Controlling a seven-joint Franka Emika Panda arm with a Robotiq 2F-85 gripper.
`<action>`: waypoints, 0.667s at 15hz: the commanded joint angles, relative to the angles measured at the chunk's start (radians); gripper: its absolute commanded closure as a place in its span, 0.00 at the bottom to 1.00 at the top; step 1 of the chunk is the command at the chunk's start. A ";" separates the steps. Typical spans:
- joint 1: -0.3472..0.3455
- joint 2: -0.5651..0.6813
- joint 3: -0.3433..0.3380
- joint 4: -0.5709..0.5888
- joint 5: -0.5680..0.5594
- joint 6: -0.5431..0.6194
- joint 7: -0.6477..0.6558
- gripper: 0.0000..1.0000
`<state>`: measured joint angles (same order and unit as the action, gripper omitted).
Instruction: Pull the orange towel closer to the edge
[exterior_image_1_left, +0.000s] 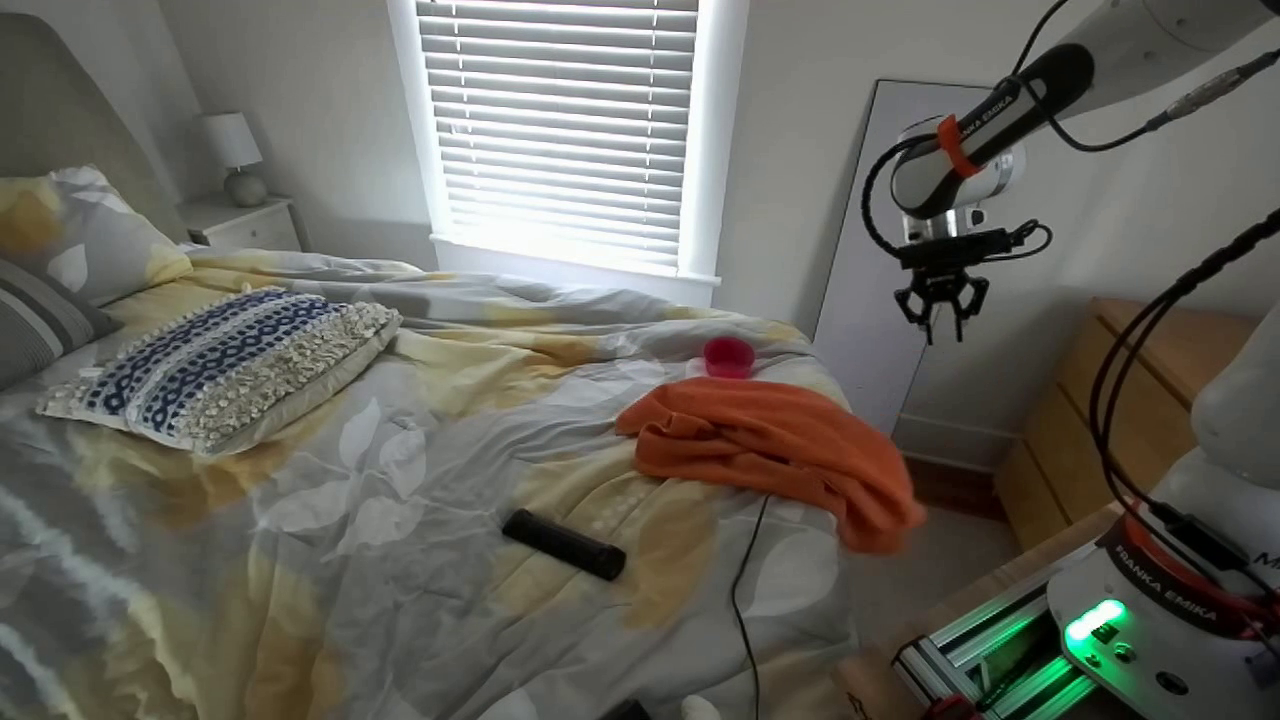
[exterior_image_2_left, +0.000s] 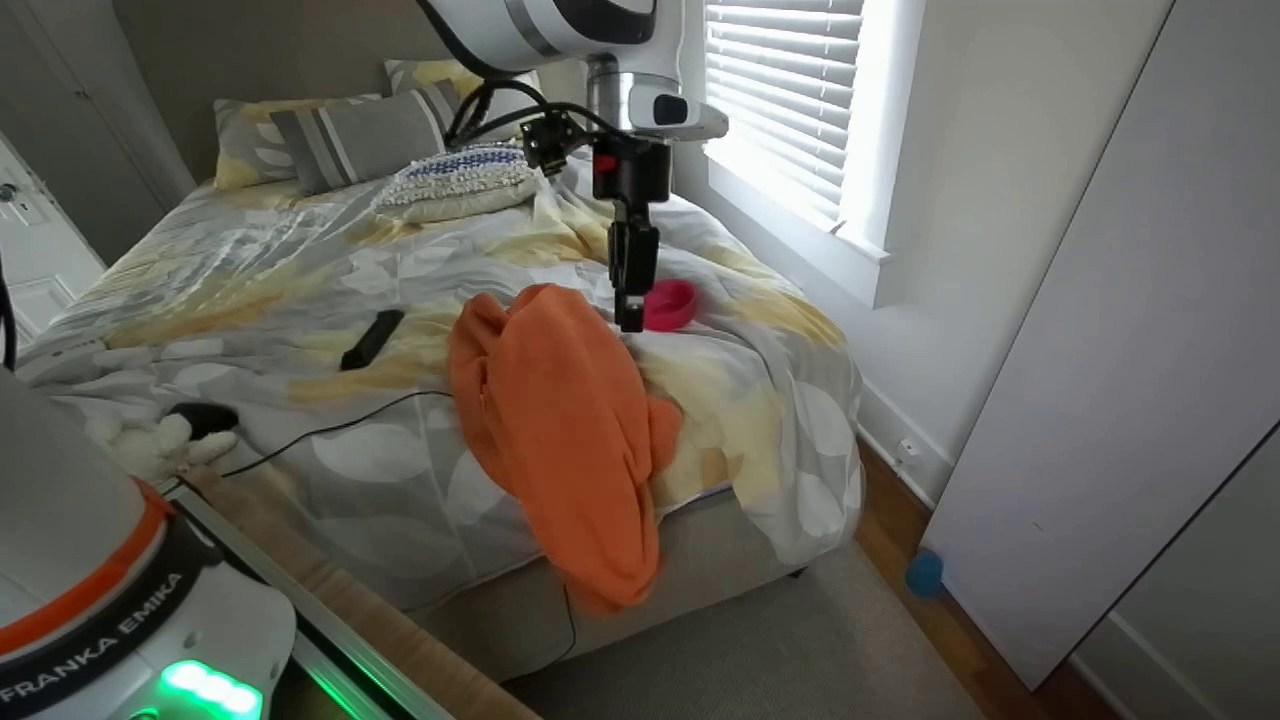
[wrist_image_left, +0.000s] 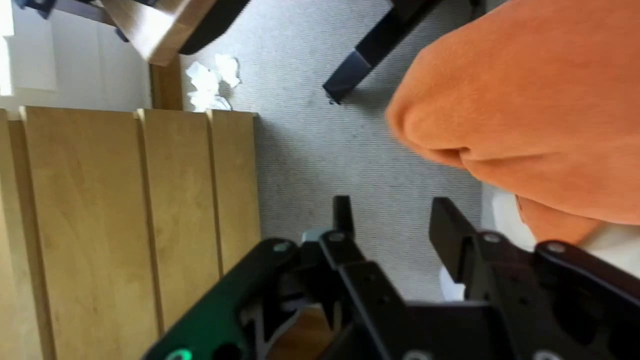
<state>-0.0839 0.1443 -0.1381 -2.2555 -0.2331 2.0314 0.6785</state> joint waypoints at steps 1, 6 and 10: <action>0.045 -0.007 0.068 0.007 0.173 0.117 -0.020 0.23; 0.131 0.059 0.203 0.041 0.497 0.309 -0.115 0.00; 0.182 0.064 0.247 0.066 0.560 0.386 -0.156 0.00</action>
<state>0.0759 0.1999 0.0985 -2.2139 0.2823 2.3893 0.5709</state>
